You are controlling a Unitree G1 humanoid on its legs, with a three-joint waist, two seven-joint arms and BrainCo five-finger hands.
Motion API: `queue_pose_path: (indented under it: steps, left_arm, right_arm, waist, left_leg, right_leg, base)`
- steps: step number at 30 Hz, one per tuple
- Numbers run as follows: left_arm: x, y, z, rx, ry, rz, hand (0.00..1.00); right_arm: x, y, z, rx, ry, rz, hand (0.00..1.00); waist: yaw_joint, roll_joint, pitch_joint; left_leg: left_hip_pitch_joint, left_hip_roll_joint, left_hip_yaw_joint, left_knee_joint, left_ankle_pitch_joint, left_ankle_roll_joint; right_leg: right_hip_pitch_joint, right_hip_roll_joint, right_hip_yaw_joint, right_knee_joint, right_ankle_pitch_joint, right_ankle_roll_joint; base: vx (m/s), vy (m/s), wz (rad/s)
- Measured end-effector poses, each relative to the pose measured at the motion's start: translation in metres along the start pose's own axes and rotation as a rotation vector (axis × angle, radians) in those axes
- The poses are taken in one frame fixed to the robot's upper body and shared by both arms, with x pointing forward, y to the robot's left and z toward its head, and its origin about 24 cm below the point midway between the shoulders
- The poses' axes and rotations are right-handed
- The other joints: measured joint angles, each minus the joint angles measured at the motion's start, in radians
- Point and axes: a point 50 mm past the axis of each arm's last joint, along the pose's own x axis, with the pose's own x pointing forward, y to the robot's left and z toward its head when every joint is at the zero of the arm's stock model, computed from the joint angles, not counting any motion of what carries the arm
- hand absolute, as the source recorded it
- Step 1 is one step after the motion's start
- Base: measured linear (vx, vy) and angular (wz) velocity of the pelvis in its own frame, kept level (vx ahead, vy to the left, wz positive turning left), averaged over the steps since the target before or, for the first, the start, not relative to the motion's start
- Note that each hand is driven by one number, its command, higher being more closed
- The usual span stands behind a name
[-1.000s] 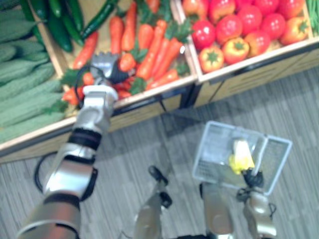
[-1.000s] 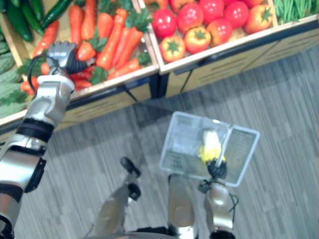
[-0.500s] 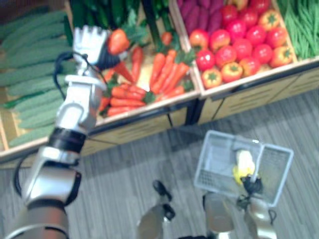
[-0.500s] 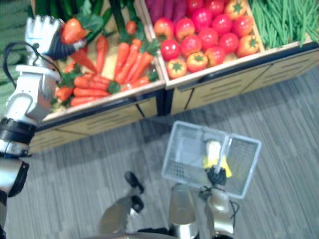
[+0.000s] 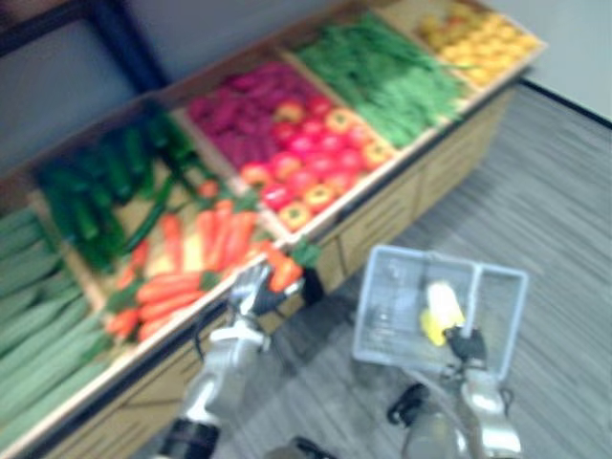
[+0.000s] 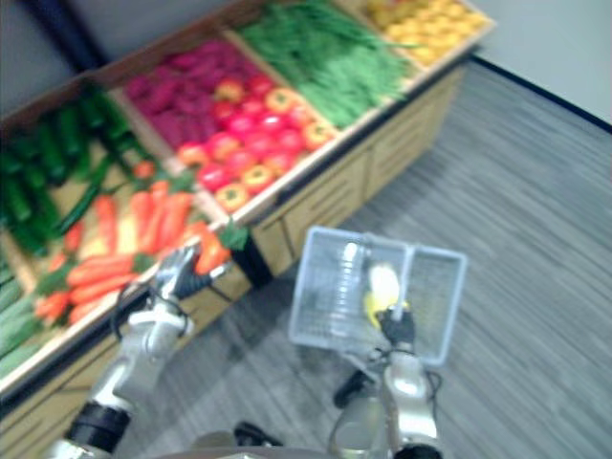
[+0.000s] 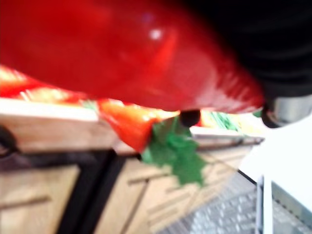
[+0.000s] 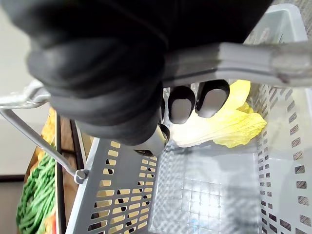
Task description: Pick vegetable in the basket
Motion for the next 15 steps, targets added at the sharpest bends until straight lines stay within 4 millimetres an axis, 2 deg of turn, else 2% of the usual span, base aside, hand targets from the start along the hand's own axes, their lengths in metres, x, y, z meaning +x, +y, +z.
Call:
queue_pose_path:
  steps: [1, 2, 3, 4, 5, 6, 7, 8, 9, 10, 11, 12, 13, 14, 15]
  left_arm:
    - [-0.008, -0.020, 0.002, -0.075, 0.040, -0.057, 1.00]
    - [-0.014, -0.030, 0.003, -0.107, 0.061, -0.086, 1.00]
    - [-0.022, -0.042, 0.002, -0.142, 0.086, -0.128, 1.00]
    - [-0.036, -0.060, 0.002, -0.183, 0.120, -0.196, 1.00]
    - [-0.039, -0.065, 0.003, -0.192, 0.126, -0.220, 1.00]
    - [-0.044, -0.075, 0.005, -0.201, 0.134, -0.255, 1.00]
    - [-0.049, -0.079, 0.008, -0.212, 0.135, -0.270, 1.00]
    - [-0.051, -0.081, 0.009, -0.213, 0.135, -0.274, 1.00]
    - [-0.051, -0.082, 0.011, -0.215, 0.131, -0.279, 1.00]
    - [-0.048, -0.082, 0.013, -0.215, 0.120, -0.275, 1.00]
    - [-0.043, -0.080, 0.019, -0.214, 0.095, -0.265, 1.00]
    - [-0.040, -0.080, 0.023, -0.216, 0.082, -0.264, 1.00]
    - [-0.035, -0.080, 0.029, -0.219, 0.061, -0.261, 1.00]
    - [-0.031, -0.081, 0.031, -0.204, 0.045, -0.272, 1.00]
    - [-0.027, -0.081, 0.033, -0.198, 0.032, -0.271, 1.00]
  right_arm:
    - [-0.003, -0.001, -0.003, -0.018, 0.014, 0.020, 1.00]
    - [-0.005, -0.001, -0.005, -0.030, 0.026, 0.032, 1.00]
    - [-0.009, 0.005, -0.009, -0.050, 0.042, 0.067, 1.00]
    - [-0.010, 0.012, -0.008, -0.089, 0.036, 0.132, 1.00]
    - [-0.010, 0.014, -0.008, -0.101, 0.032, 0.151, 1.00]
    - [-0.012, 0.022, -0.008, -0.117, 0.033, 0.193, 1.00]
    - [-0.015, 0.033, -0.010, -0.123, 0.041, 0.253, 1.00]
    - [-0.017, 0.040, -0.010, -0.127, 0.043, 0.287, 1.00]
    - [-0.020, 0.053, -0.009, -0.133, 0.038, 0.352, 1.00]
    - [-0.020, 0.059, -0.007, -0.130, 0.031, 0.379, 1.00]
    - [-0.020, 0.063, -0.004, -0.134, 0.022, 0.400, 1.00]
    - [-0.019, 0.063, -0.003, -0.143, 0.014, 0.409, 1.00]
    - [-0.019, 0.065, 0.000, -0.149, 0.004, 0.423, 1.00]
    - [-0.020, 0.066, 0.003, -0.139, -0.009, 0.436, 1.00]
    - [-0.021, 0.067, 0.007, -0.129, -0.025, 0.442, 1.00]
  waist:
    - [0.002, 0.021, -0.008]
    - [0.004, 0.030, -0.011]
    - [0.009, 0.035, -0.018]
    - [0.031, 0.037, -0.021]
    - [0.033, 0.037, -0.021]
    - [0.056, 0.033, -0.020]
    - [0.084, 0.030, -0.019]
    - [0.088, 0.029, -0.019]
    - [0.089, 0.028, -0.019]
    - [0.094, 0.019, -0.020]
    - [0.110, 0.018, -0.024]
    - [0.109, 0.024, -0.028]
    - [0.109, 0.031, -0.036]
    - [0.100, 0.004, -0.049]
    - [0.097, -0.006, -0.054]
  left_leg:
    - [0.013, 0.107, -0.031, 0.149, 0.020, 0.031]
    - [0.003, 0.160, -0.077, 0.227, 0.054, 0.090]
    - [-0.032, 0.220, -0.183, 0.340, 0.138, 0.217]
    - [-0.141, 0.183, -0.458, 0.462, 0.111, 0.198]
    - [-0.197, 0.123, -0.584, 0.483, 0.046, 0.136]
    - [-0.268, -0.005, -0.749, 0.465, -0.045, 0.107]
    - [-0.290, -0.094, -0.837, 0.372, -0.113, 0.095]
    - [-0.300, -0.124, -0.872, 0.313, -0.140, 0.093]
    - [-0.326, -0.186, -0.956, 0.188, -0.165, 0.069]
    - [-0.337, -0.241, -1.031, 0.072, -0.167, 0.048]
    - [-0.340, -0.294, -1.105, -0.095, -0.107, 0.018]
    - [-0.344, -0.300, -1.115, -0.145, -0.043, 0.025]
    - [-0.349, -0.294, -1.105, -0.158, 0.036, 0.007]
    - [-0.327, -0.308, -1.077, -0.191, 0.038, 0.006]
    - [-0.316, -0.314, -1.065, -0.218, 0.040, 0.009]
  right_leg:
    - [0.000, 0.068, 0.062, 0.001, -0.032, -0.010]
    - [0.004, 0.108, 0.101, -0.004, -0.047, -0.023]
    - [0.008, 0.164, 0.161, -0.019, -0.056, -0.034]
    - [0.010, 0.233, 0.282, -0.057, -0.058, -0.035]
    - [0.010, 0.250, 0.321, -0.068, -0.056, -0.038]
    - [0.011, 0.277, 0.411, -0.082, -0.050, -0.047]
    - [0.026, 0.308, 0.495, -0.099, -0.040, -0.058]
    - [0.041, 0.321, 0.528, -0.111, -0.038, -0.058]
    - [0.069, 0.341, 0.583, -0.138, -0.025, -0.054]
    - [0.074, 0.343, 0.624, -0.145, -0.017, -0.042]
    - [0.077, 0.352, 0.672, -0.153, -0.011, -0.031]
    - [0.081, 0.363, 0.691, -0.160, -0.010, -0.026]
    - [0.091, 0.380, 0.725, -0.164, -0.015, -0.011]
    - [0.094, 0.367, 0.745, -0.160, -0.013, 0.004]
    - [0.090, 0.361, 0.757, -0.160, -0.014, 0.009]
  base:
    - [0.27, -0.353, -1.78]
    - [0.22, -0.275, -1.78]
    - [0.19, -0.187, -2.41]
    - [0.20, -0.145, -2.50]
    - [0.27, -0.106, -2.83]
    - [0.26, 0.003, -2.56]
    - [0.28, 0.017, -2.51]
    - [0.29, 0.044, -2.19]
    - [0.27, 0.075, -1.58]
    - [0.27, 0.108, -1.73]
    - [0.20, 0.109, -1.27]
    - [0.22, 0.142, -1.23]
    - [0.26, 0.176, -0.83]
    - [0.27, 0.179, -0.69]
    - [0.26, 0.163, -0.41]
